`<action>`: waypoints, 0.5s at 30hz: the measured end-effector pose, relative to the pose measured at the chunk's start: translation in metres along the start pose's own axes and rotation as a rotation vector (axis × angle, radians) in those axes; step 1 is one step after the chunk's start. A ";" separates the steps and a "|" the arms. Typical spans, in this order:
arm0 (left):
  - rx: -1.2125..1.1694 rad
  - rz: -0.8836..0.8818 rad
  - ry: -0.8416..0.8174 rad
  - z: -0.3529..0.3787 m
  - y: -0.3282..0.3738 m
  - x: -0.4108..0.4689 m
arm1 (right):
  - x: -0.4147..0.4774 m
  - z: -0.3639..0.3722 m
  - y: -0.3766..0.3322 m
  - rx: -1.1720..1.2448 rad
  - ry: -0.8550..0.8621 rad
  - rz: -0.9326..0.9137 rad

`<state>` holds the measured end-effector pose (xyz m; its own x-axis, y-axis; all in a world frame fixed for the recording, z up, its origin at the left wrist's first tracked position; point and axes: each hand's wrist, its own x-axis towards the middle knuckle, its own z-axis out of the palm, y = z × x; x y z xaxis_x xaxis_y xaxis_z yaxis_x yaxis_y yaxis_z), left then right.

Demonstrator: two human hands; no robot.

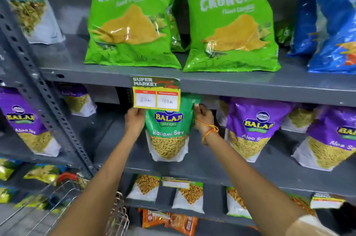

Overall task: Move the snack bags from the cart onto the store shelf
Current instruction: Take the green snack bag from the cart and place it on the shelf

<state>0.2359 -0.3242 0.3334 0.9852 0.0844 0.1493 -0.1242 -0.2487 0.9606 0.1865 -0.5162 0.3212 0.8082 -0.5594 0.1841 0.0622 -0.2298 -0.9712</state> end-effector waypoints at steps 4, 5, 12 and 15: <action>0.106 -0.024 -0.014 -0.005 0.001 0.026 | 0.016 0.026 0.004 0.013 -0.004 0.023; 0.112 -0.011 -0.024 -0.006 -0.005 0.032 | 0.018 0.030 0.008 0.011 -0.001 0.036; 0.001 -0.029 -0.081 -0.012 -0.031 0.051 | 0.031 0.039 0.026 -0.045 -0.036 0.037; -0.069 -0.046 -0.124 -0.011 -0.030 0.046 | 0.028 0.037 0.025 -0.045 -0.046 0.053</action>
<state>0.2840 -0.3021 0.3141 0.9965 -0.0266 0.0788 -0.0823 -0.1799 0.9802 0.2318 -0.5081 0.2968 0.8356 -0.5350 0.1245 -0.0071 -0.2371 -0.9715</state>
